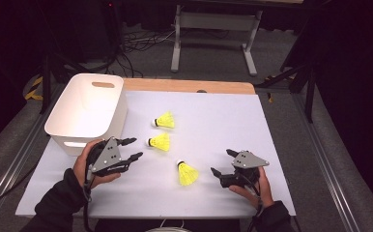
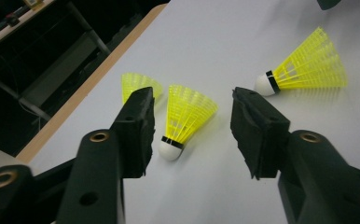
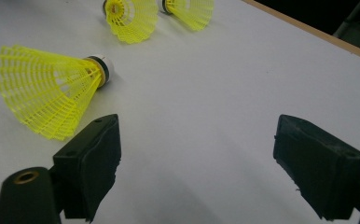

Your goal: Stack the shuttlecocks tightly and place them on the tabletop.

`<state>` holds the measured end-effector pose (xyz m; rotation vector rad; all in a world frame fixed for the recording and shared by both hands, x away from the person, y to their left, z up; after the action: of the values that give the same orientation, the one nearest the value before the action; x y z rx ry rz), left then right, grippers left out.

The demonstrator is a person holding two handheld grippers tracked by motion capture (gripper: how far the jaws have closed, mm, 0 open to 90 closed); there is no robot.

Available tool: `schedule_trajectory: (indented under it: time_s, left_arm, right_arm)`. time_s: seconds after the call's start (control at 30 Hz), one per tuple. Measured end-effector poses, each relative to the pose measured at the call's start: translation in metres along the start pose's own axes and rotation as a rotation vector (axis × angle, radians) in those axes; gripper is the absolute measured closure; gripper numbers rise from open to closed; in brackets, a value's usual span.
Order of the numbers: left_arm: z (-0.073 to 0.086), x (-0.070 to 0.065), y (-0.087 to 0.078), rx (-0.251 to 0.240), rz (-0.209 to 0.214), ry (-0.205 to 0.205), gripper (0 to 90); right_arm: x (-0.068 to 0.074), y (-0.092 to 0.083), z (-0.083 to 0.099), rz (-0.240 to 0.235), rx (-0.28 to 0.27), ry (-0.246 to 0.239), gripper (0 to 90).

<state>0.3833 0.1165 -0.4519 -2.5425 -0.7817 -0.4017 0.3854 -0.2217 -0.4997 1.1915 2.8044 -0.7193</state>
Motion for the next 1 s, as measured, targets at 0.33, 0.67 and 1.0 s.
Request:
schedule_trajectory:
  time_s: [0.33, 0.67, 1.0]
  left_arm:
    - [0.02, 0.001, -0.015, -0.013, -0.029, -0.029, 29.5]
    - [0.047, -0.002, -0.034, -0.018, -0.04, -0.088, 18.7]
    - [0.071, -0.003, -0.047, -0.026, -0.056, -0.174, 15.1]
  right_arm:
    - [0.003, -0.001, -0.003, -0.004, -0.002, -0.009, 16.2]
    - [0.004, -0.001, -0.003, -0.004, 0.0, -0.008, 16.2]
    - [0.003, -0.002, -0.005, -0.003, -0.002, -0.007, 16.2]
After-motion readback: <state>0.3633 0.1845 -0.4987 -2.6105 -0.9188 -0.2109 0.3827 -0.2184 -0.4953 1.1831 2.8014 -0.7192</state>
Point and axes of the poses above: each handheld gripper's, and its own axes: y roughly forward along the jaws, z roughly out of its underside, x roughly to its left, the point moved 7 cm from there along y, roughly forward along the jaws, and after that the axes turned 6 degrees about -x, right-handed, at the moved point
